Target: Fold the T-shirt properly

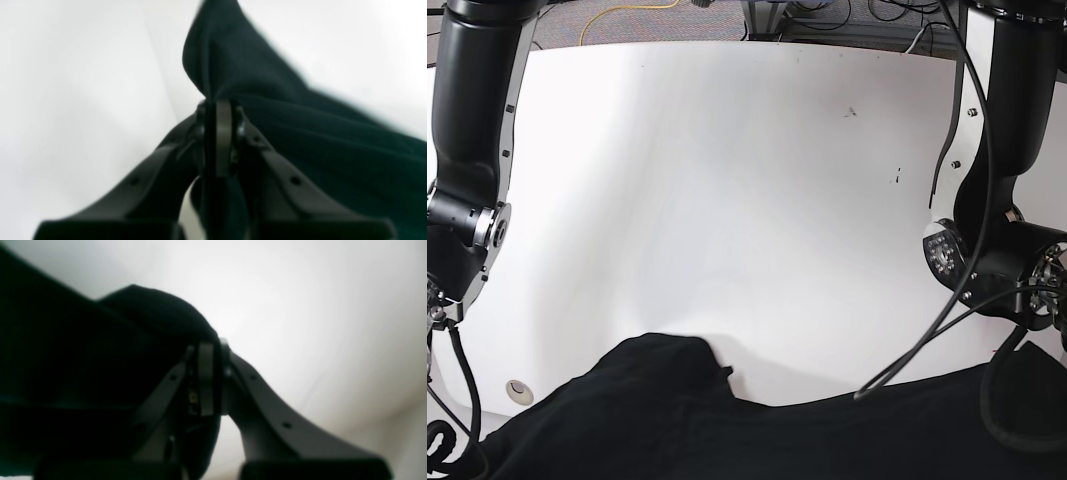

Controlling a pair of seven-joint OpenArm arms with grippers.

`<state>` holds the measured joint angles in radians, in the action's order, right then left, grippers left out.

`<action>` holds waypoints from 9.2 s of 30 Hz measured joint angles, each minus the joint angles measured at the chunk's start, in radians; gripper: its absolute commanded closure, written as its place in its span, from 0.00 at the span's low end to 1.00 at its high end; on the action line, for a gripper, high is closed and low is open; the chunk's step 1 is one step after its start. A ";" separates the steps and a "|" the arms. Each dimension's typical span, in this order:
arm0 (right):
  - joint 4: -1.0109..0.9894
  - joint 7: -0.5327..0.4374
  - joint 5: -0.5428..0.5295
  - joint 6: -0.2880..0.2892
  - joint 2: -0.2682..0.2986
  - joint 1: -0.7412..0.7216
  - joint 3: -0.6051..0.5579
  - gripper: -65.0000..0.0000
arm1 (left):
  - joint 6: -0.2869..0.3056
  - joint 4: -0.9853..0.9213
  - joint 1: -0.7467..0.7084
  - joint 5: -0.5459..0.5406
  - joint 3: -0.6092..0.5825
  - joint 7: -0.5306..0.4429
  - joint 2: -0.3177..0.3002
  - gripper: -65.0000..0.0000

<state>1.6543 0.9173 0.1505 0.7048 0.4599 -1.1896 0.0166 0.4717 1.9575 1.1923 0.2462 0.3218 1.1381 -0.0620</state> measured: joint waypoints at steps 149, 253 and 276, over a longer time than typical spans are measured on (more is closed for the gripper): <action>0.341 -0.024 0.018 0.002 -0.451 1.347 0.610 0.09 | 0.229 0.014 -1.300 -0.169 0.435 -0.020 -0.023 0.41; 0.143 0.011 0.011 -0.005 -0.528 1.141 0.474 0.98 | 0.229 -0.150 -1.273 -0.172 0.432 -0.069 -0.023 0.42; 0.315 0.008 0.014 -0.005 -0.475 1.231 0.487 0.23 | 0.226 -0.002 -1.395 -0.174 0.222 -0.068 0.079 0.42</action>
<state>1.9697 0.9253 0.1646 0.7002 -0.0154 0.0410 0.5037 0.6979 1.9553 -0.2031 0.0723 0.5442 1.0698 0.0166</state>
